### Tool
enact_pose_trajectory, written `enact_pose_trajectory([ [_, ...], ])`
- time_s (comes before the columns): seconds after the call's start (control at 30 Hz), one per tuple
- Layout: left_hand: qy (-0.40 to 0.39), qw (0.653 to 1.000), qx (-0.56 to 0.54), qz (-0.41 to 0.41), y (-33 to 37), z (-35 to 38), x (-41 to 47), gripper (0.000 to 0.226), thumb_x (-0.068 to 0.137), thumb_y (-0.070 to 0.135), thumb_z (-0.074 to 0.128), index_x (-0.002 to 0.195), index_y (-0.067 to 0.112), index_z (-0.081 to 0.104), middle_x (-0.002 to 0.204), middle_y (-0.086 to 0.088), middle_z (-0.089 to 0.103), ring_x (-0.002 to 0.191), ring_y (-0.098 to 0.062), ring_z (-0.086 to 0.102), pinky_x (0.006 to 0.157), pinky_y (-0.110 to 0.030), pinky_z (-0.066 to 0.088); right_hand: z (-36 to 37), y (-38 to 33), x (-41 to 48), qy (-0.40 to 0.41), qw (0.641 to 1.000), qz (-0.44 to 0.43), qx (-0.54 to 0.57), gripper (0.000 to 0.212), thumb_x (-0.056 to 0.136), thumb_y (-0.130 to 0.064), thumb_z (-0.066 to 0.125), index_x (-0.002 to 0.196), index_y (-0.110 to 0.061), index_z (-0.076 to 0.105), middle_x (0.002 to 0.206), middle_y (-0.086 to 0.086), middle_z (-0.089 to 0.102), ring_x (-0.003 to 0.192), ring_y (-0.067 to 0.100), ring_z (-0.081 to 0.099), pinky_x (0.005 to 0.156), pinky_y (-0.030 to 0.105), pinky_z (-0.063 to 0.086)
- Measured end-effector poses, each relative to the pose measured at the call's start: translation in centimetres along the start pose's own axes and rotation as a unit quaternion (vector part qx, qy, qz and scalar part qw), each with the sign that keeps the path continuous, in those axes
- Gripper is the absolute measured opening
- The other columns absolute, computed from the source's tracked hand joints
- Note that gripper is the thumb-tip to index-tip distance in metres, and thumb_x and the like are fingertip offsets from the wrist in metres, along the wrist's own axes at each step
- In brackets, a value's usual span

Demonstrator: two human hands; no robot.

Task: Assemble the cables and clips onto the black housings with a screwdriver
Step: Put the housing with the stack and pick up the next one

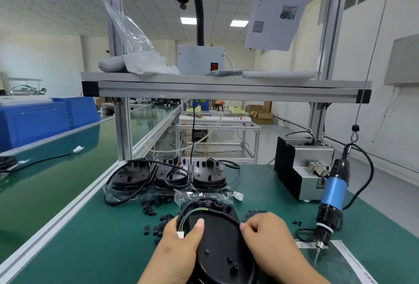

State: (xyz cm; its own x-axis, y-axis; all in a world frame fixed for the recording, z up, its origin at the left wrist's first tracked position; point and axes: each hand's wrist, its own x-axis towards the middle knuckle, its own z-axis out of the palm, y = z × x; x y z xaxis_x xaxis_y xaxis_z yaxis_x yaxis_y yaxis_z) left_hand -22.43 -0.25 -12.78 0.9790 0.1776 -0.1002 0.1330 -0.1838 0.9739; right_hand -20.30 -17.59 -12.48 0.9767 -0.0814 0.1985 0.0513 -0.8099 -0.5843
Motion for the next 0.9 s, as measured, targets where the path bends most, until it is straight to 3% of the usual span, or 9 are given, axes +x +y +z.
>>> enact_pose_trajectory([
  [0.07, 0.024, 1.0, -0.004, 0.007, -0.4, 0.4, 0.1, 0.057, 0.09, 0.049, 0.053, 0.141, 0.028, 0.037, 0.127, 0.002, 0.057, 0.116, -0.019, 0.054, 0.101, -0.033, 0.039, 0.3, 0.1, 0.5, 0.008, 0.999, -0.006, 0.031, 0.049, 0.091, -0.028, 0.056, 0.053, -0.008, 0.031, 0.052, 0.003, 0.03, 0.05, 0.013, 0.025, 0.048, 0.024, 0.024],
  [0.17, 0.065, 0.998, -0.024, 0.002, -0.9, 0.5, 0.4, 0.058, 0.092, 0.047, 0.05, 0.144, 0.023, 0.037, 0.136, -0.005, 0.053, 0.126, -0.024, 0.047, 0.109, -0.039, 0.033, 0.6, 0.0, 1.1, -0.007, 0.986, 0.017, 0.167, 0.048, 0.091, -0.035, 0.059, 0.058, -0.004, 0.046, 0.059, 0.002, 0.039, 0.058, 0.013, 0.034, 0.057, 0.028, 0.03],
  [0.27, 0.095, 0.994, -0.059, 0.01, -0.8, 0.1, 0.7, 0.059, 0.092, 0.046, 0.05, 0.143, 0.018, 0.039, 0.136, -0.008, 0.054, 0.126, -0.027, 0.048, 0.11, -0.042, 0.033, 0.6, -1.0, 1.3, -0.079, 0.931, 0.066, 0.351, 0.043, 0.092, -0.035, 0.06, 0.06, -0.008, 0.066, 0.068, 0.003, 0.067, 0.058, 0.014, 0.055, 0.059, 0.021, 0.044],
  [0.33, 0.117, 0.99, -0.077, 0.013, -0.5, -0.3, 0.9, 0.062, 0.092, 0.044, 0.049, 0.146, 0.016, 0.034, 0.14, -0.01, 0.05, 0.129, -0.028, 0.045, 0.111, -0.041, 0.031, 1.0, -1.8, 1.6, -0.109, 0.896, 0.084, 0.423, 0.038, 0.094, -0.028, 0.059, 0.069, -0.005, 0.075, 0.079, 0.014, 0.074, 0.067, 0.023, 0.068, 0.066, 0.029, 0.054],
  [0.43, 0.153, 0.982, -0.107, 0.008, 0.1, -0.9, 0.8, 0.067, 0.095, 0.042, 0.048, 0.151, 0.017, 0.021, 0.146, -0.008, 0.042, 0.134, -0.027, 0.037, 0.111, -0.037, 0.026, 2.0, -3.1, 2.4, -0.097, 0.893, 0.08, 0.432, 0.038, 0.094, -0.025, 0.06, 0.07, 0.002, 0.07, 0.086, 0.028, 0.07, 0.073, 0.029, 0.067, 0.075, 0.04, 0.051],
  [0.6, 0.213, 0.968, -0.135, 0.019, -0.2, -3.6, 0.8, 0.071, 0.095, 0.044, 0.046, 0.153, 0.016, 0.014, 0.145, -0.007, 0.042, 0.134, -0.026, 0.037, 0.11, -0.038, 0.027, 4.2, -6.3, 3.5, -0.127, 0.891, 0.046, 0.433, 0.034, 0.095, -0.025, 0.059, 0.077, -0.001, 0.075, 0.082, 0.015, 0.075, 0.081, 0.031, 0.072, 0.082, 0.042, 0.055],
  [0.73, 0.264, 0.955, -0.136, 0.017, -1.3, -7.0, 0.7, 0.074, 0.095, 0.046, 0.045, 0.153, 0.016, 0.011, 0.145, -0.007, 0.042, 0.134, -0.027, 0.038, 0.111, -0.038, 0.029, 6.6, -9.7, 3.5, -0.183, 0.882, 0.028, 0.434, 0.031, 0.094, -0.024, 0.06, 0.08, -0.001, 0.076, 0.084, 0.016, 0.075, 0.083, 0.036, 0.072, 0.089, 0.051, 0.054],
  [0.9, 0.343, 0.926, -0.161, 0.009, -2.4, -12.0, 0.0, 0.076, 0.093, 0.048, 0.048, 0.153, 0.022, 0.01, 0.154, -0.007, 0.03, 0.14, -0.027, 0.031, 0.116, -0.043, 0.026, 9.7, -15.1, 2.8, -0.252, 0.86, 0.009, 0.444, 0.029, 0.093, -0.027, 0.062, 0.081, -0.005, 0.077, 0.084, 0.014, 0.075, 0.08, 0.032, 0.073, 0.087, 0.05, 0.056],
])
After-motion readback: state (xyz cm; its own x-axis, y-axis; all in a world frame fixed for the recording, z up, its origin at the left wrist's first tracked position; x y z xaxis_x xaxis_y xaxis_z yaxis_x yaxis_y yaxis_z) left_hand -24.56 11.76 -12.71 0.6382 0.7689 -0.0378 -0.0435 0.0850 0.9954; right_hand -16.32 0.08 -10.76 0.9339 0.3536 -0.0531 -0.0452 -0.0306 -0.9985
